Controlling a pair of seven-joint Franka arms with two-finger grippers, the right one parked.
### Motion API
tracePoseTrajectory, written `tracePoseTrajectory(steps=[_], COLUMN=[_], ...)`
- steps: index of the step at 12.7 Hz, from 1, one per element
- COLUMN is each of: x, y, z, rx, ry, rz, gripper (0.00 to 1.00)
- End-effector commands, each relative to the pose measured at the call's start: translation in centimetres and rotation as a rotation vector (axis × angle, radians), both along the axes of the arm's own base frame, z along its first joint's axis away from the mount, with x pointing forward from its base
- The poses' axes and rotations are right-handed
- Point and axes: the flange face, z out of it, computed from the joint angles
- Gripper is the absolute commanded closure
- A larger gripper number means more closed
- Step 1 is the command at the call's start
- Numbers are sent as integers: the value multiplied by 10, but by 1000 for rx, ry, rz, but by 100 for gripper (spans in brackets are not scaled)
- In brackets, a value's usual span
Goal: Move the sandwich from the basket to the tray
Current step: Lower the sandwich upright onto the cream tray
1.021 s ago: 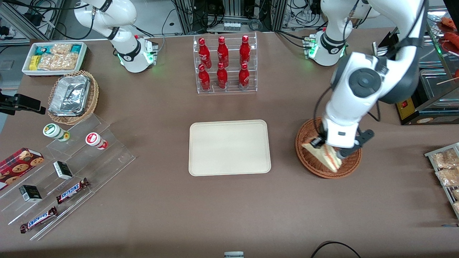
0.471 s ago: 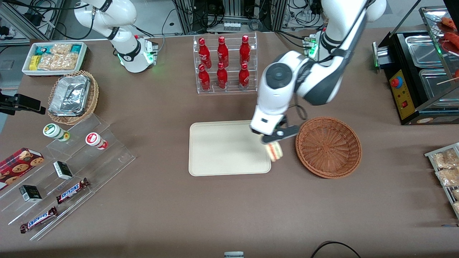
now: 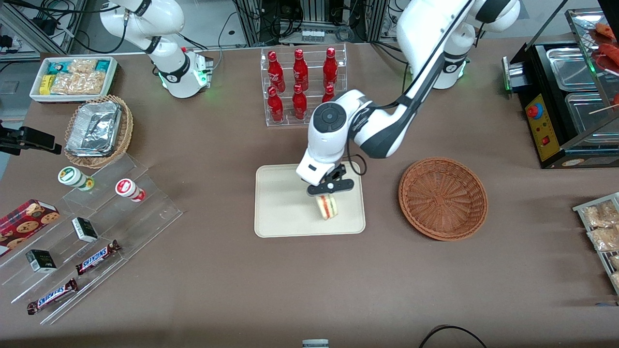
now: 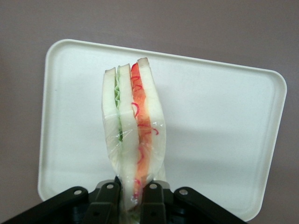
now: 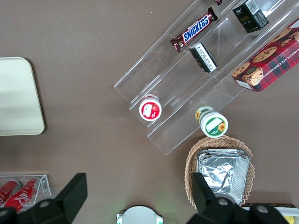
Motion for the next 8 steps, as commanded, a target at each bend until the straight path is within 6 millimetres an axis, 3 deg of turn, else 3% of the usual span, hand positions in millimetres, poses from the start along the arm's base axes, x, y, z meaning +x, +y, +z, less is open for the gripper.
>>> tracePoseTrajectory(steps=[1, 6, 8], x=[-19, -26, -25], y=[-35, -41, -41], z=[-11, -55, -60], rx=[-32, 41, 49], ry=[-22, -64, -70], rz=[-56, -157, -177], gripper=[100, 100, 100])
